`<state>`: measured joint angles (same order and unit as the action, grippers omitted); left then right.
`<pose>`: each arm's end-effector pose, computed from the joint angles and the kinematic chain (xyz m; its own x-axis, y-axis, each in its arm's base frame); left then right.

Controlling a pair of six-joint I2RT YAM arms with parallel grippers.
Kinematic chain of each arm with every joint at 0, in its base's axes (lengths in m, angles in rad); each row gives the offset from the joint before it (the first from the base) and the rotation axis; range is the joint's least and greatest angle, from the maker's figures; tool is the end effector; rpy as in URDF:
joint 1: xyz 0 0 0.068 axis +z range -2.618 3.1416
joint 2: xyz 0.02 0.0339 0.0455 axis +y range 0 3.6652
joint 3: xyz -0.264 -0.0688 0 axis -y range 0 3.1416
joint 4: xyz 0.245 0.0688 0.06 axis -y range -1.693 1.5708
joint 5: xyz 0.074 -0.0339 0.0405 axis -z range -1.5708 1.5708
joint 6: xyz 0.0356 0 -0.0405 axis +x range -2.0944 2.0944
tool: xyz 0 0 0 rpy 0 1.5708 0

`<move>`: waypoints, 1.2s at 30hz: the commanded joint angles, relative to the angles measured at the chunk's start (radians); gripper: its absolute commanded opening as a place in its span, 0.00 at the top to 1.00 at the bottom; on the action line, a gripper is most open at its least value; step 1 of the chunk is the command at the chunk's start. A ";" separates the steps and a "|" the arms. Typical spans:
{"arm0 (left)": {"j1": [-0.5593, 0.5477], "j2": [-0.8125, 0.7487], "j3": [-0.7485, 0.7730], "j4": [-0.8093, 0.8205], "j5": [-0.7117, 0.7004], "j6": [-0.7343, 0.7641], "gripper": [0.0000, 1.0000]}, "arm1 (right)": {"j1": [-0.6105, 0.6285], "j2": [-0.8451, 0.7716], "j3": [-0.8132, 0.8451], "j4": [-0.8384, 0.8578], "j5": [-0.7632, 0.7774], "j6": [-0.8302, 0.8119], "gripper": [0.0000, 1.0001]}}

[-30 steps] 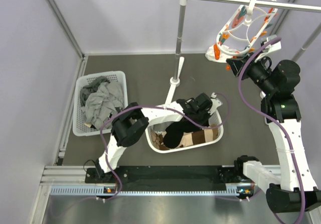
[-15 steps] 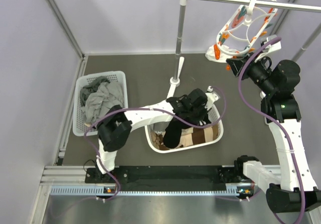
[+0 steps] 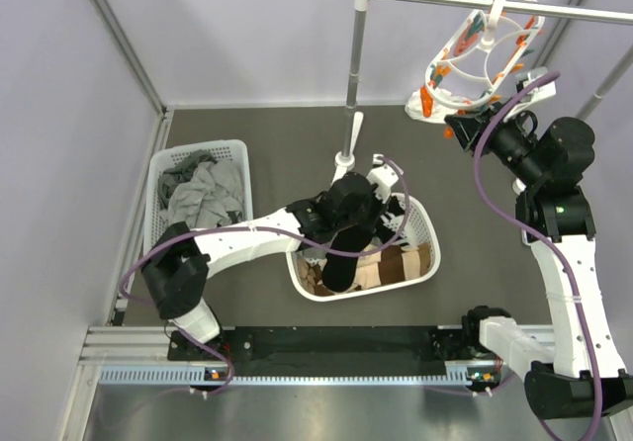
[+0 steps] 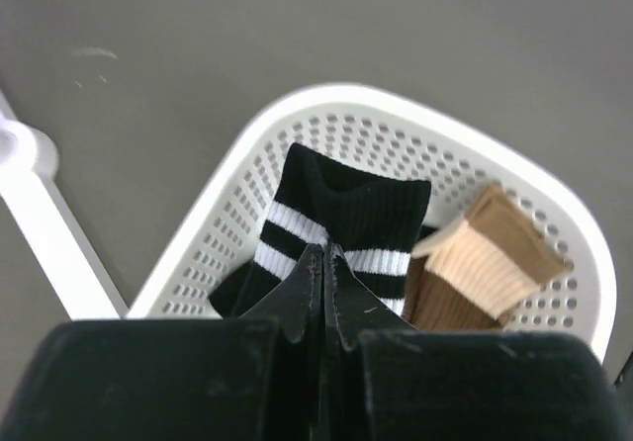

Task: Clip the socks to the hanger
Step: Pick up the sock from the bin, then clamp the sock onto the hanger.

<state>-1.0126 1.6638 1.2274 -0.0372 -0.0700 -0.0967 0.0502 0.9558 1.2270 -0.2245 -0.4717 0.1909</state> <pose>0.2083 -0.3290 0.2772 -0.3190 0.3289 -0.8889 0.7860 0.6158 -0.0542 0.1922 0.0259 0.4575 -0.0487 0.1668 -0.9848 -0.4978 0.8507 0.1687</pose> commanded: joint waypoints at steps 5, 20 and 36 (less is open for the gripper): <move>0.034 -0.130 -0.124 0.482 -0.010 -0.058 1.00 | 0.004 -0.019 0.040 0.010 -0.076 0.065 0.88; 0.055 -0.004 0.023 0.772 0.127 -0.086 1.00 | 0.004 -0.017 0.042 0.056 -0.107 0.134 0.89; 0.055 0.074 0.150 0.790 0.138 -0.081 1.00 | 0.004 -0.006 0.016 0.082 -0.114 0.144 0.89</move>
<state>-0.9585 1.7367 1.3239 0.6743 0.0601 -0.1780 0.0502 0.9565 1.2270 -0.1577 -0.5446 0.3264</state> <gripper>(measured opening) 0.010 0.280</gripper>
